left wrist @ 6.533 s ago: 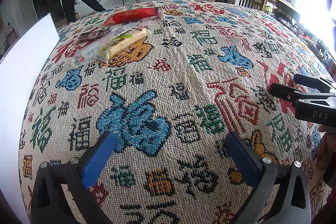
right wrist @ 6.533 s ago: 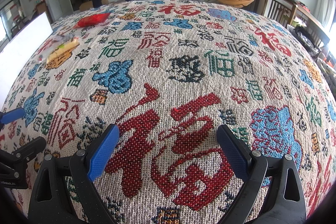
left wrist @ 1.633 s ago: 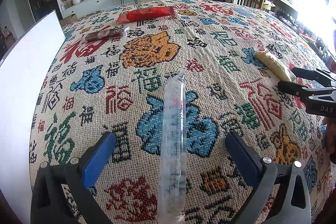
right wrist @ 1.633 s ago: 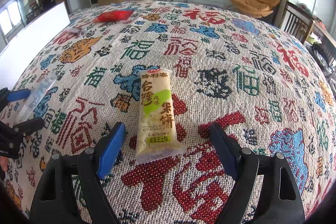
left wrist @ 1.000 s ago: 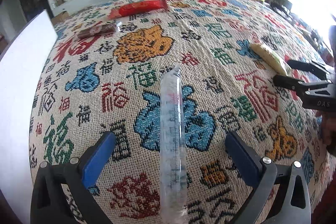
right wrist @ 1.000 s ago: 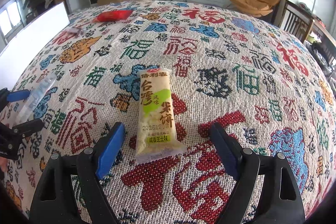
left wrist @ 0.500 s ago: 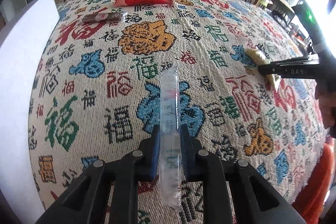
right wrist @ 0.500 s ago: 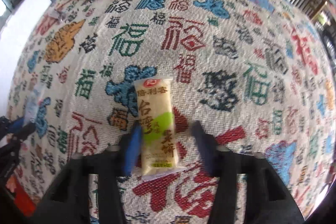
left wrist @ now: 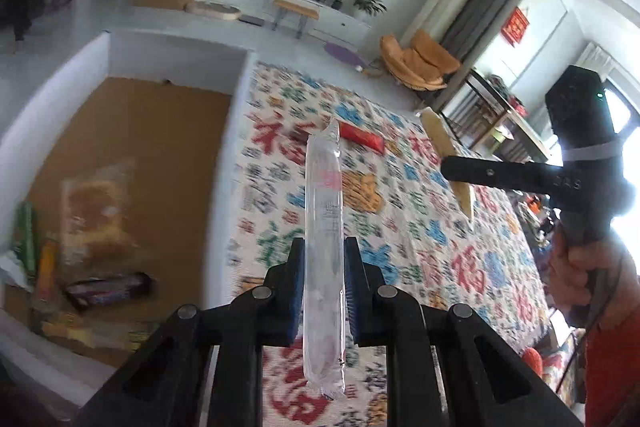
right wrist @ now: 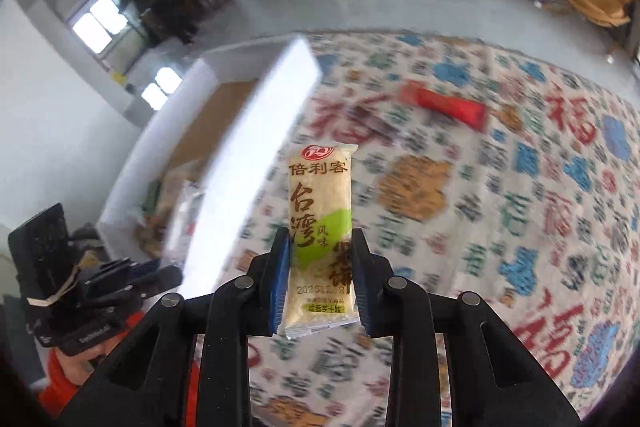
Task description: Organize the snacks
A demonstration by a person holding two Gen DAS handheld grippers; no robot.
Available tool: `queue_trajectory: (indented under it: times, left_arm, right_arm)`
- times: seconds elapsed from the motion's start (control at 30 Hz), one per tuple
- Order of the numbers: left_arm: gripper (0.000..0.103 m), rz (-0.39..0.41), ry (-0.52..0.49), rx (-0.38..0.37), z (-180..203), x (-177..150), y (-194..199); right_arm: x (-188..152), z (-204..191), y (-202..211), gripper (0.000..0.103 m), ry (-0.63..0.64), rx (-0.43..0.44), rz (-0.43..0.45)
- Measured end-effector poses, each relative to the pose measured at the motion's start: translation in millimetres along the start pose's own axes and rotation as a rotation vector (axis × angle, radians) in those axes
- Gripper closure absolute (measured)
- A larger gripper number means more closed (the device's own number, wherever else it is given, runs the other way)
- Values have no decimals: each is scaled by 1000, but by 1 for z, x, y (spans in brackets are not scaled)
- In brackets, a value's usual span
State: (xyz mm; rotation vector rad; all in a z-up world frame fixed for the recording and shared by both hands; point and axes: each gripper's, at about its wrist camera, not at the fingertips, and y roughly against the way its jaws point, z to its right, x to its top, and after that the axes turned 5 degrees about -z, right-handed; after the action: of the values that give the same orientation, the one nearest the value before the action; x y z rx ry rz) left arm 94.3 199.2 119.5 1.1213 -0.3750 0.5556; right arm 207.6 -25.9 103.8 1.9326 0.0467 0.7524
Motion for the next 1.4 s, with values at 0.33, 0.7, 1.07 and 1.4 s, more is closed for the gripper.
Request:
queue_trajectory:
  times: [0.33, 0.7, 1.07, 1.4]
  left_arm:
    - [24, 21, 156, 460, -130, -6, 25]
    - [16, 6, -103, 127, 21, -27, -27]
    - [1, -192, -244, 156, 122, -66, -212]
    - [0, -116, -315, 271, 127, -75, -240]
  right_arm:
    - [24, -161, -86, 26, 216, 134, -15]
    - [-79, 86, -81, 26, 106, -420, 10]
    - [-182, 223, -16, 19, -188, -470, 197]
    - [-175, 223, -20, 14, -186, -515, 178]
